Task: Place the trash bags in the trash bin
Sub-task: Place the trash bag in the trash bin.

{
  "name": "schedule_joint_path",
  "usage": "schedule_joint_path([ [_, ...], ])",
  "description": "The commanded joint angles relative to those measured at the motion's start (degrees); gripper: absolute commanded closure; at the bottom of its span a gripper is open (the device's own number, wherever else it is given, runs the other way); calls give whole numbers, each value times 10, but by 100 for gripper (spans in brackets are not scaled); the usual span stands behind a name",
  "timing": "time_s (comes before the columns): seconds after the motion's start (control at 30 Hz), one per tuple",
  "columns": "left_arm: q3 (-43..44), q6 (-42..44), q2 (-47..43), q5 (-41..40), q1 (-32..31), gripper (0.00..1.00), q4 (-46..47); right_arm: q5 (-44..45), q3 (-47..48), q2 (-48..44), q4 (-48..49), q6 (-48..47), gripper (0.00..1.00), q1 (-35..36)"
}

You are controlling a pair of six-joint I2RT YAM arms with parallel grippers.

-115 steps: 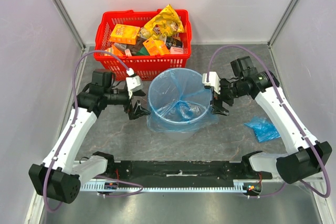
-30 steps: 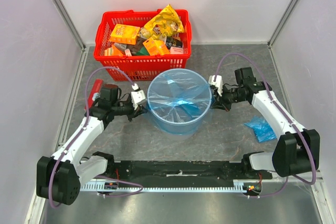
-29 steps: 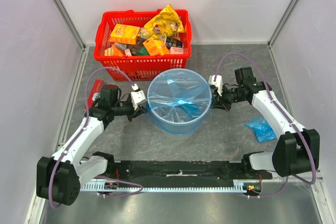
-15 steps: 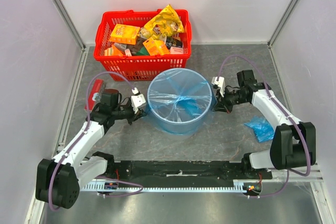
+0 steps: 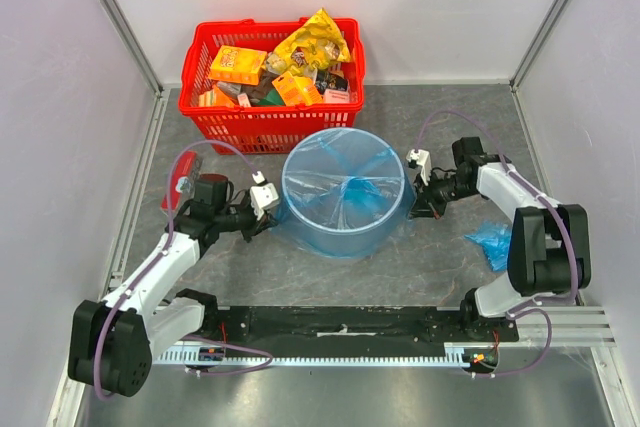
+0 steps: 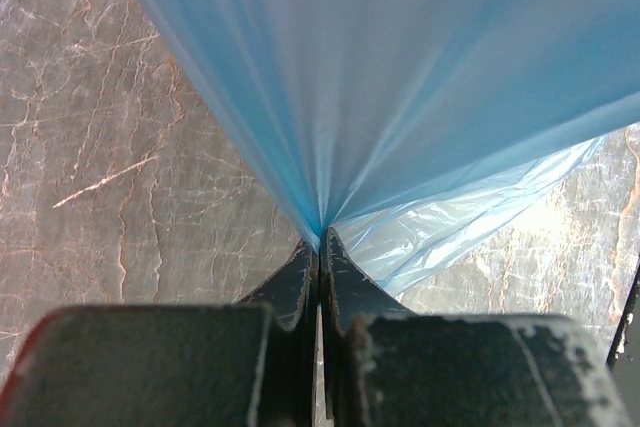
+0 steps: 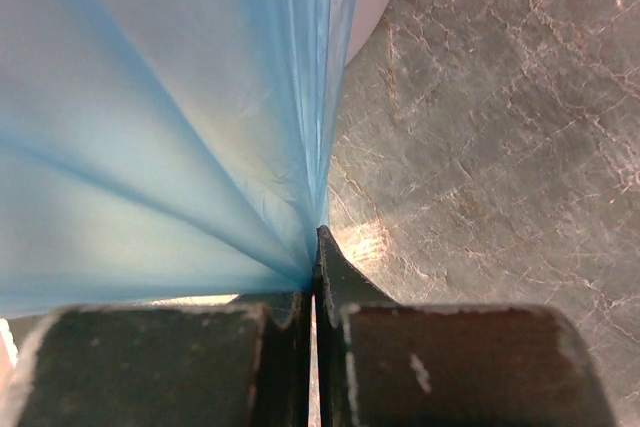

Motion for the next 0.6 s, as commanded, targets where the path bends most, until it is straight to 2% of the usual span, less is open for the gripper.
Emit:
schedule_joint_path([
  [0.0,-11,13,1,-30,2,98,-4,30,3,19,9,2,100,-9],
  [0.3,-25,39,6,-56,-4,98,-19,41,0,38,11,10,100,-9],
  [0.57,-16,48,34,-110,-37,98,-34,45,-1,37,12,17,100,-9],
])
